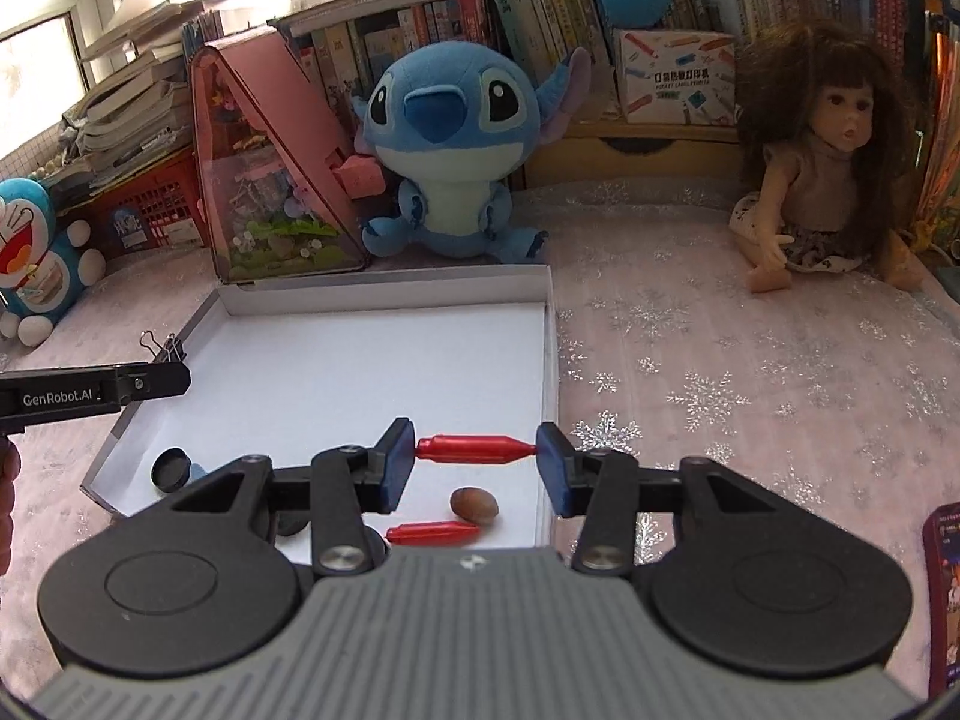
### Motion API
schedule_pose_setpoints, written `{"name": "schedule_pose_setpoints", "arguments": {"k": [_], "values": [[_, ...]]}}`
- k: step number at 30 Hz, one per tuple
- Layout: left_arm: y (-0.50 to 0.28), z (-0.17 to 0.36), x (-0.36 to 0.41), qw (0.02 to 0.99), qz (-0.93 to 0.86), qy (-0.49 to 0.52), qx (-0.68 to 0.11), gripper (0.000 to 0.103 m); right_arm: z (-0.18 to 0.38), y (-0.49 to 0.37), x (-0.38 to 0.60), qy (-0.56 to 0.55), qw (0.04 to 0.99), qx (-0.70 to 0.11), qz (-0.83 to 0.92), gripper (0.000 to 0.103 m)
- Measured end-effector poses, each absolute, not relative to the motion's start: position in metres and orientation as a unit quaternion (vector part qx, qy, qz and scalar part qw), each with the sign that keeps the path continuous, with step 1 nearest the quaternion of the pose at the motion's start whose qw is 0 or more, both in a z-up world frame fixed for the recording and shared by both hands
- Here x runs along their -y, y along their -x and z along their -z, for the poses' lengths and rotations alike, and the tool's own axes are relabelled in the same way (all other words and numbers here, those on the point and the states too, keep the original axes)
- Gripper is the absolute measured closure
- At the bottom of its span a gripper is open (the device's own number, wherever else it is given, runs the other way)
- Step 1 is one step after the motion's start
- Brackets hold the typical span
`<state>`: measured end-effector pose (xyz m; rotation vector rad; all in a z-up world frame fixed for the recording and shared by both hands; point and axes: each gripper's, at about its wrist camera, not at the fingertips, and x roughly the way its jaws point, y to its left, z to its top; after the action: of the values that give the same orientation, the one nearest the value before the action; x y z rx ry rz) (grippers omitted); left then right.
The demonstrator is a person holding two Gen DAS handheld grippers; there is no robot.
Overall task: Organize rigid objects
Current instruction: 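Carry the clip and marker into the white tray and open both tools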
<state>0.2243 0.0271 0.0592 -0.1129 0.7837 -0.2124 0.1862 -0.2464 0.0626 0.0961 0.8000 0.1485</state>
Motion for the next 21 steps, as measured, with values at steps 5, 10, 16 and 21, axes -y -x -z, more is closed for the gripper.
{"name": "schedule_pose_setpoints", "arguments": {"k": [5,10,16,21], "values": [[-0.244,-0.05,-0.019,0.905,0.096,0.042,-0.413,0.067,-0.05,-0.214,0.24,-0.043,0.896,-0.436,-0.072,0.053],[-0.252,-0.044,-0.01,0.898,0.094,0.019,-0.43,0.067,-0.041,-0.23,0.233,-0.033,0.883,-0.463,-0.072,0.053],[-0.26,-0.034,-0.008,0.892,0.08,0.003,-0.445,0.067,-0.037,-0.237,0.228,-0.025,0.878,-0.473,-0.066,0.053],[-0.263,-0.03,-0.01,0.889,0.076,0.004,-0.453,0.067,-0.031,-0.239,0.226,-0.024,0.875,-0.479,-0.062,0.053]]}}
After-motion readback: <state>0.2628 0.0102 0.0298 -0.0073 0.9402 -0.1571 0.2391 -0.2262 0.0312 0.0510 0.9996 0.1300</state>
